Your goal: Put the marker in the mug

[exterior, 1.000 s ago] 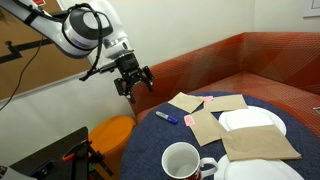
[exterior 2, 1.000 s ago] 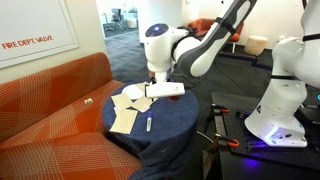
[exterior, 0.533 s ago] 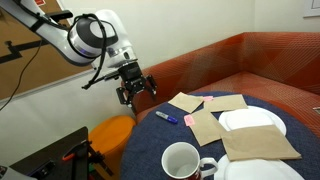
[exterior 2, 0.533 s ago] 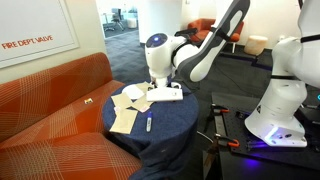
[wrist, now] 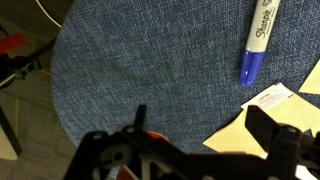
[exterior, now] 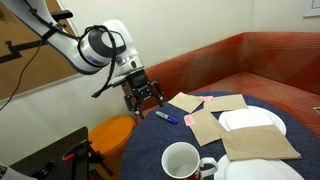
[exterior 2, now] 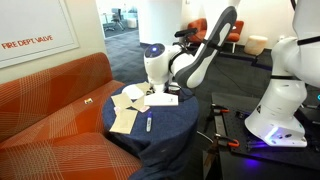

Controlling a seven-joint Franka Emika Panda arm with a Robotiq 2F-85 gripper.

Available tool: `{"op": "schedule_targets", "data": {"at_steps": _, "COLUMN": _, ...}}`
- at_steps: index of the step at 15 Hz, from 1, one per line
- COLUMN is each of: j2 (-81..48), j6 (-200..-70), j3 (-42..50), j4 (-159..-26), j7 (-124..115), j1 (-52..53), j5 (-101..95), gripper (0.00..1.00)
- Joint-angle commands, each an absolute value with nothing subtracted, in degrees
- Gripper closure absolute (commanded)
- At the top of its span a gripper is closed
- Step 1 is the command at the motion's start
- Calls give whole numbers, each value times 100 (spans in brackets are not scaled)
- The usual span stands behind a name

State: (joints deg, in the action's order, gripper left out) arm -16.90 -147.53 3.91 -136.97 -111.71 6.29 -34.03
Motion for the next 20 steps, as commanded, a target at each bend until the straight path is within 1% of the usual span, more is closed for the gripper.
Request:
{"op": "schedule_targets", "data": {"at_steps": 1, "j2": -2108, "j6": -15072, "j3": 629, "j4": -13347, "j7": -11343, "j1": 834, "j5": -3601, "gripper": 0}}
{"op": "schedule_targets", "data": {"at_steps": 12, "j2": -3053, "j6": -15321, "j3": 682, "j4": -12471, "j7": -10993, "j1": 1174, "j5": -2976, "gripper": 1}}
{"op": "schedule_targets", "data": {"at_steps": 15, "j2": -3237, "j6": -15309, "j3": 692, "j4": -12324, "j7": -10876, "j1": 1257, "j5": -2713, "gripper": 9}}
{"op": "schedule_targets", "data": {"at_steps": 17, "j2": -3337, "j6": -15306, "j3": 709, "j4": -12247, "j7": -10789, "j1": 1303, "j5": -2569, "gripper": 18}}
{"op": "schedule_targets", "data": {"at_steps": 18, "j2": -3379, "j6": -15300, "j3": 723, "j4": -12216, "j7": -10735, "j1": 1330, "j5": -2507, "gripper": 20}}
{"op": "schedule_targets", "data": {"at_steps": 19, "j2": -3416, "j6": -15298, "j3": 732, "j4": -12190, "j7": -10697, "j1": 1343, "j5": -2448, "gripper": 30}}
{"op": "schedule_targets", "data": {"at_steps": 20, "j2": -3451, "j6": -15301, "j3": 741, "j4": -12171, "j7": -10685, "j1": 1356, "j5": -2400, "gripper": 37}}
